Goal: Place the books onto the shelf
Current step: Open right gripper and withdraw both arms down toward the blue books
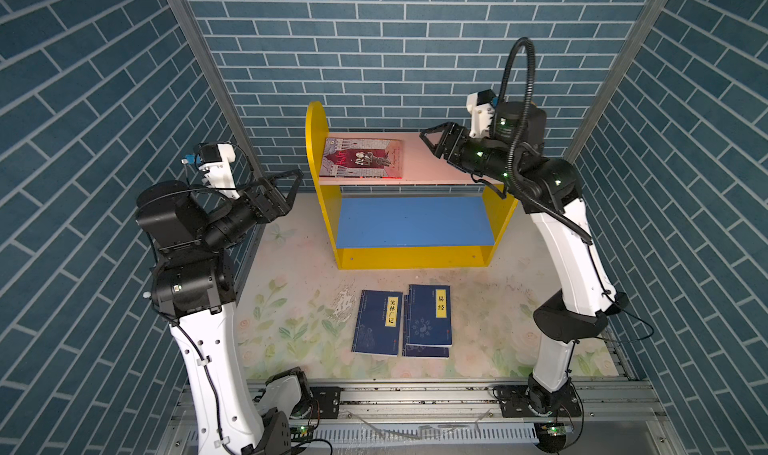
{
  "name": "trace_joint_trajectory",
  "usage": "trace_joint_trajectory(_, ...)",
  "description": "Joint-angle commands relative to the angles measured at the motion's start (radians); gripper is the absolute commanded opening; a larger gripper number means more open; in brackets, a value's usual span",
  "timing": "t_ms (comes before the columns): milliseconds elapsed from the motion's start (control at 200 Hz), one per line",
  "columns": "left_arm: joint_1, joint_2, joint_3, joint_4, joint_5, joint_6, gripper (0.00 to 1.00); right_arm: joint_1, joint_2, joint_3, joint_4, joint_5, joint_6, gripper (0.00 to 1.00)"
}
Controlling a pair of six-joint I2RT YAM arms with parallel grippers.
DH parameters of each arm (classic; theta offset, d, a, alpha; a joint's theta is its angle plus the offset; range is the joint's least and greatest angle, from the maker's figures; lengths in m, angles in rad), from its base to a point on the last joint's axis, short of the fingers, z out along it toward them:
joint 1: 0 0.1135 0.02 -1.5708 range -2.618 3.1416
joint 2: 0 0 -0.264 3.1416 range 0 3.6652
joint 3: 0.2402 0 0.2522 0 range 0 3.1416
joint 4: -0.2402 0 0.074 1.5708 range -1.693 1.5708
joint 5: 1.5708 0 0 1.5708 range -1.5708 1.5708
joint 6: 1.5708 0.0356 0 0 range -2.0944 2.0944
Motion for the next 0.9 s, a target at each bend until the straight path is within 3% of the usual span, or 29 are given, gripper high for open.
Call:
trace_joint_trajectory(0,-0.006,-0.016,0.041,-0.216,-0.003,0.103,1.0,0.033,-0.112,-0.054,-0.107,-0.012,-0.105,0.66)
trace_joint_trajectory(90,-0.006,-0.033,0.011,-0.373,0.005,0.148,1.0,0.082,-0.231,-0.209,-0.183,-0.03,-0.135,0.65)
trace_joint_trajectory(180,-0.006,-0.08,-0.103,-0.457,0.013,0.151,1.0,0.139,-0.412,-0.505,-0.159,-0.024,-0.13,0.64)
trace_joint_trajectory(320,-0.007,-0.124,-0.302,-0.527,0.047,0.189,1.0,0.178,-0.726,-1.025,-0.028,-0.047,-0.018,0.61)
trace_joint_trajectory(425,-0.01,-0.138,-0.429,-0.567,0.038,0.221,0.99,0.191,-0.89,-1.306,-0.024,-0.047,0.091,0.61)
trace_joint_trajectory(525,-0.057,-0.141,-0.548,-0.531,0.034,0.211,0.99,0.206,-0.943,-1.509,-0.038,-0.029,0.182,0.62)
trace_joint_trajectory(670,-0.236,-0.109,-0.662,-0.454,-0.079,0.213,0.99,0.217,-0.969,-1.773,0.143,-0.02,0.3,0.64)
trace_joint_trajectory(895,-0.38,-0.049,-0.819,-0.258,-0.096,0.075,0.98,0.206,-0.956,-1.904,0.125,0.141,0.383,0.7)
